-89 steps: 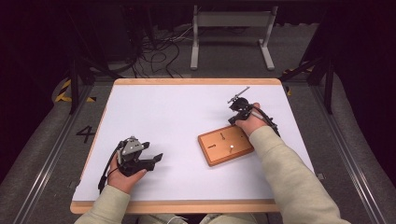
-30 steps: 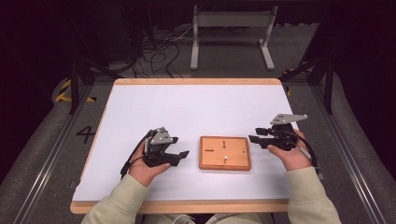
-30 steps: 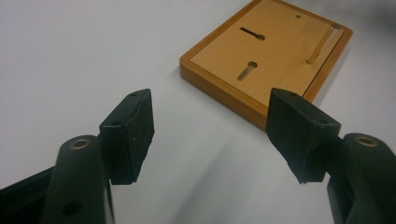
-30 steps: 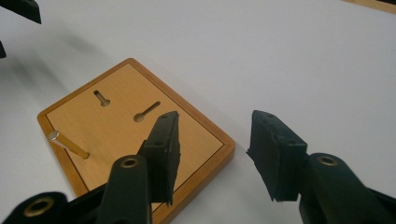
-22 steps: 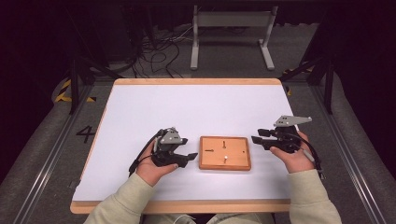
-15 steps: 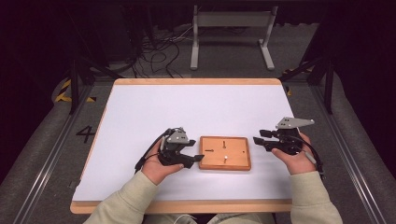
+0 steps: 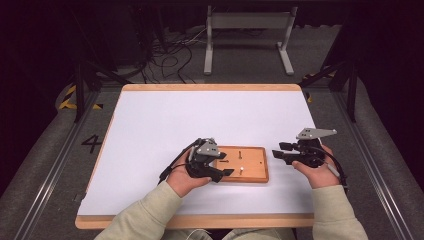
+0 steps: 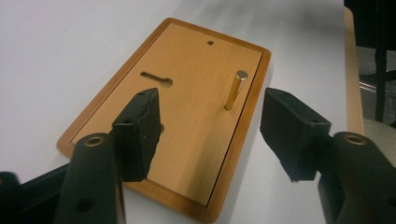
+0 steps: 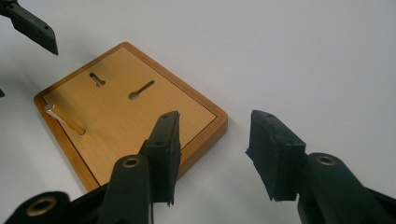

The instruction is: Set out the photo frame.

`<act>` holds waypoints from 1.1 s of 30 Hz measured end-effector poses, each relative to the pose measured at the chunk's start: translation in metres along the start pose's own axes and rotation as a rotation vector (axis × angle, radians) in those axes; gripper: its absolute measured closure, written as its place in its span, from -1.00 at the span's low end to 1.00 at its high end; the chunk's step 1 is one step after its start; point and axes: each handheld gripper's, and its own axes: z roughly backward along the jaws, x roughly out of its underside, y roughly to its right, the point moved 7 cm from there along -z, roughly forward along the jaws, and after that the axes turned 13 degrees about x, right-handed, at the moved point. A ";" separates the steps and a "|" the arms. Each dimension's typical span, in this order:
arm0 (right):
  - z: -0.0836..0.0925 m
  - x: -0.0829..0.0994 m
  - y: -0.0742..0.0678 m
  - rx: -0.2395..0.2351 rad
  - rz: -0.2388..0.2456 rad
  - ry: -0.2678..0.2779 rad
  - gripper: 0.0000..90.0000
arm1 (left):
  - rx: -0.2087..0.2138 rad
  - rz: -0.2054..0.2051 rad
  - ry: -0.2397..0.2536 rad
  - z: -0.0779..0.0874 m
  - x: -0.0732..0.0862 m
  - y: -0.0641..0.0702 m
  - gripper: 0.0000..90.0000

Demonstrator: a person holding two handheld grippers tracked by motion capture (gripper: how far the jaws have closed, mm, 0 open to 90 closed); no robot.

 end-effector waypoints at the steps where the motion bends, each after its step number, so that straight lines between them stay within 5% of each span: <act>1: 0.000 0.000 0.000 0.000 -0.002 0.000 0.20 | 0.000 0.000 0.000 0.000 0.000 0.000 -0.10; 13: -0.004 0.006 -0.001 0.003 -0.014 0.003 0.23 | 0.069 -0.053 -0.031 -0.032 -0.003 0.006 0.05; 17: -0.002 0.006 -0.001 0.005 -0.019 0.008 0.32 | 0.066 -0.050 -0.037 -0.039 -0.004 0.005 0.43; 26: -0.001 0.005 -0.002 -0.002 -0.024 0.011 0.34 | 0.044 -0.061 -0.078 -0.054 0.001 0.001 0.68; 33: -0.001 0.006 -0.002 -0.002 -0.026 0.007 0.35 | 0.028 -0.131 -0.107 -0.054 0.003 0.000 0.87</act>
